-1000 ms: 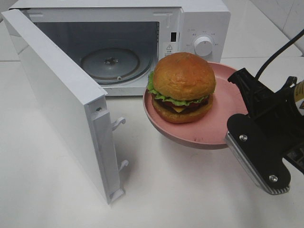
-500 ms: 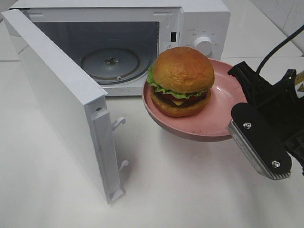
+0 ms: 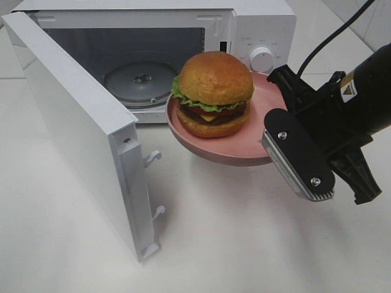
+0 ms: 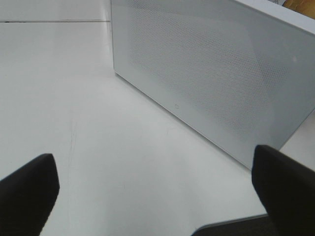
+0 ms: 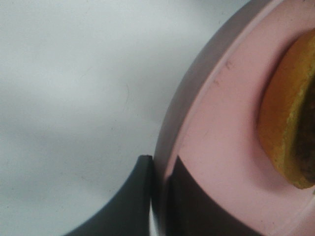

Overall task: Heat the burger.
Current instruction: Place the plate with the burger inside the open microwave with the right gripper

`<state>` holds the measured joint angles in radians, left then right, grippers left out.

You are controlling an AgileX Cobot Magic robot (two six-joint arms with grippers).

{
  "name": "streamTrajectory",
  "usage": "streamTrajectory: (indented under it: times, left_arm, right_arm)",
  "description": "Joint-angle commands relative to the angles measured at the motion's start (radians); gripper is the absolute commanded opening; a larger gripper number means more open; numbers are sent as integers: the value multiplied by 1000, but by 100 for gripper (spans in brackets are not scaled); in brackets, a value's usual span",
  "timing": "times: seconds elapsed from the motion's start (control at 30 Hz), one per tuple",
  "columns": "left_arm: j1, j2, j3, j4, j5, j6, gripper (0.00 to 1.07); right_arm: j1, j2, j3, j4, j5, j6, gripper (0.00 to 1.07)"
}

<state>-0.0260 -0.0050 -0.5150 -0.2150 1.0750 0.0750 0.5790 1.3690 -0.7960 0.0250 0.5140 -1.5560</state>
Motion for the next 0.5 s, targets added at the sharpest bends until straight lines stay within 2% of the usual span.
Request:
streamTrajectory:
  times: [0.03,0.23,0.5]
  left_arm:
    - [-2,-16,-1,-3,-9,3,100]
    - [-2,-16,-1,-3,-9,3,100]
    - [-2,-16,-1,-3,-9,3,100]
  right_arm:
    - [31,6,-20,5,-48,-4,0]
    - [33,41,-36,4,-57,-4,0]
    - [33,115,-115,4,-57,0,0]
